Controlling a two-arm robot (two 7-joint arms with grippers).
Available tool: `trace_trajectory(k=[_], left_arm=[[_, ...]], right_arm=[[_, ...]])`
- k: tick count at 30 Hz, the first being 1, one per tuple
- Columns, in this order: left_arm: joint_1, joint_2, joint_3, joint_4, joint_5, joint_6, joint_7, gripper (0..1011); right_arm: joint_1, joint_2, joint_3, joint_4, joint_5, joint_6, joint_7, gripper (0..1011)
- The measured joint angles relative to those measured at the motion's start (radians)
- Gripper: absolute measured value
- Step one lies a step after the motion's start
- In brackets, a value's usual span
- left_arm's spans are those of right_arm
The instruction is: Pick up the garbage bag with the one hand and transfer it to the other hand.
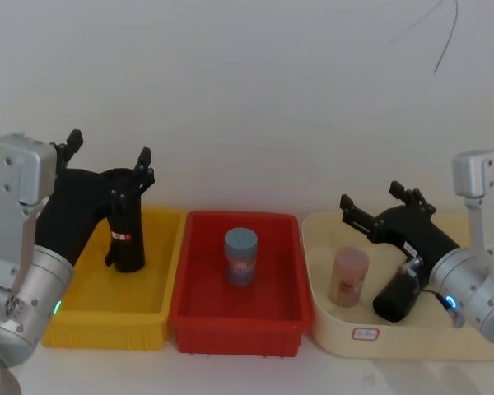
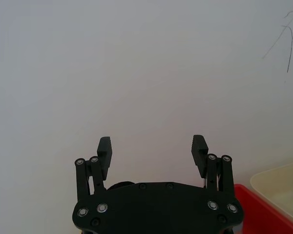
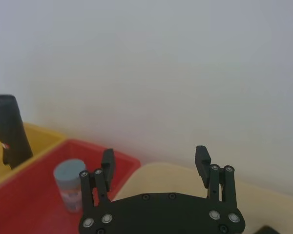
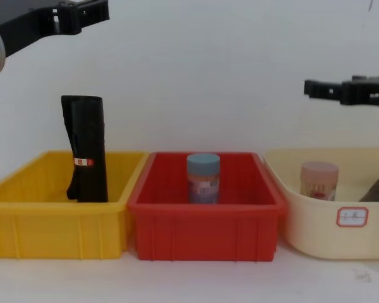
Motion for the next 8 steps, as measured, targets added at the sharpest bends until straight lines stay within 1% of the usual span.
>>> trace_trajectory(k=[8], left_arm=[[0.0,0.0,0.0,0.0,0.0,0.0,0.0,1001]], right_arm=[[-0.01,-0.004,0.008,-0.047,0.004,-0.004,0.0,1000]])
